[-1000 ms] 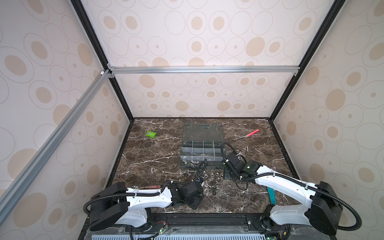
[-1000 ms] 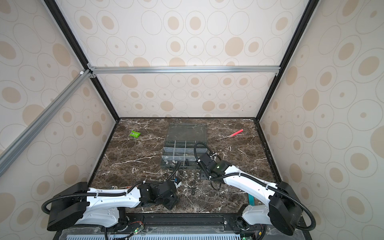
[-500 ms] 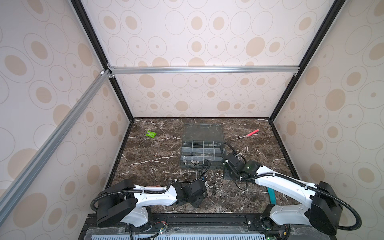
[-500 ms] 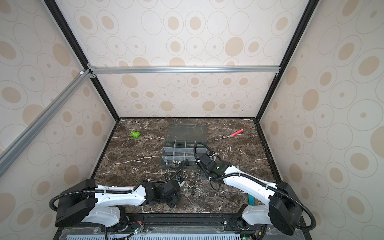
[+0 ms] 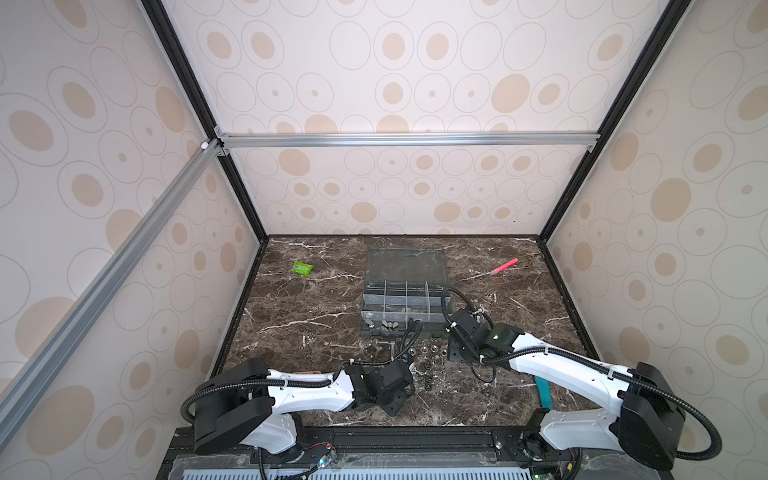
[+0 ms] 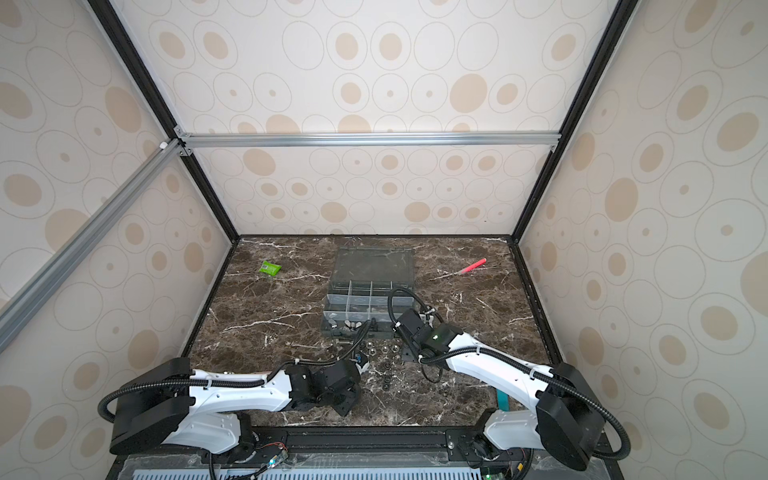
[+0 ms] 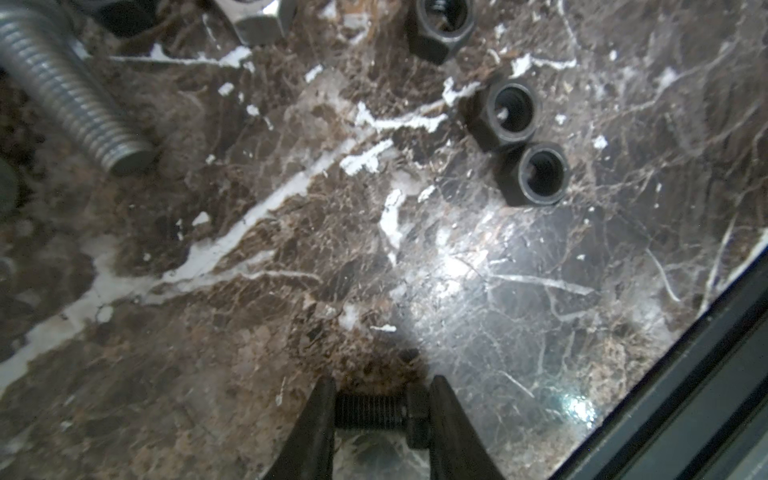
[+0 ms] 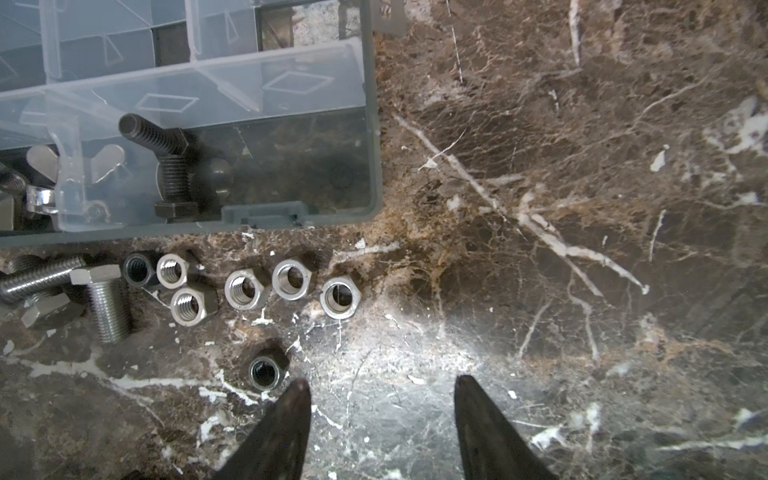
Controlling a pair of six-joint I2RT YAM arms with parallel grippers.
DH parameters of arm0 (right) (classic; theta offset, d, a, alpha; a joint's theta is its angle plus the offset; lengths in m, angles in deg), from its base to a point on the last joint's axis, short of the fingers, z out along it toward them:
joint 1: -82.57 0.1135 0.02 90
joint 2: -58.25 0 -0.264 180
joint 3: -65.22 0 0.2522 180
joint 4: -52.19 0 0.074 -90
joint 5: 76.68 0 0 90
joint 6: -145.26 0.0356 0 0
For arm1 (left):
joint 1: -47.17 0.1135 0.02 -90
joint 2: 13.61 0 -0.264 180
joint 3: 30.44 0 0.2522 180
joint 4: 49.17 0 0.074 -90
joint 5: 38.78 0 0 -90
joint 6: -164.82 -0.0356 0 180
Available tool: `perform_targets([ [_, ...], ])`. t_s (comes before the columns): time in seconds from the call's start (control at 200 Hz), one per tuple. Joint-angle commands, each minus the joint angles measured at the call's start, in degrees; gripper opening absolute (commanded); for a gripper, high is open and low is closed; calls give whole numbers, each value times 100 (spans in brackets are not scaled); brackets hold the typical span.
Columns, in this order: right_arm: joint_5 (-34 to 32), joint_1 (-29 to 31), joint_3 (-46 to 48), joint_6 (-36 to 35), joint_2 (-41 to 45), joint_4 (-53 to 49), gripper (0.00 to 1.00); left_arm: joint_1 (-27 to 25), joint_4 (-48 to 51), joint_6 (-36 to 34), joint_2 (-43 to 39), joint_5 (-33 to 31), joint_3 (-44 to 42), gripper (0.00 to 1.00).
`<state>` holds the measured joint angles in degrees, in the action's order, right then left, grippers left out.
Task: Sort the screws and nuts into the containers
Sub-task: 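Carry the black bolt over the organizer and open the left gripper into the compartment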
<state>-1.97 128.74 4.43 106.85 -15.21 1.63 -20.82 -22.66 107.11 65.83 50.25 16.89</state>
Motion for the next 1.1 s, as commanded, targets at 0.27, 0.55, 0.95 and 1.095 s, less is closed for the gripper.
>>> perform_targets([
  [0.27, -319, 47, -51, 80, 192, -113, 58, 796, 474, -887, -555, -491, 898, 31],
  [0.55, -391, 50, -74, 96, 360, -296, 58, 1908, 62, -1696, 247, -97, 2162, 32],
  [0.95, -405, 49, 185, 246, 735, -365, 58, 2272, -117, -1874, 1790, 500, 3456, 31],
  [1.095, -426, 50, 165, 256, 761, -451, 58, 2290, -268, -1773, 1932, 523, 3462, 33],
])
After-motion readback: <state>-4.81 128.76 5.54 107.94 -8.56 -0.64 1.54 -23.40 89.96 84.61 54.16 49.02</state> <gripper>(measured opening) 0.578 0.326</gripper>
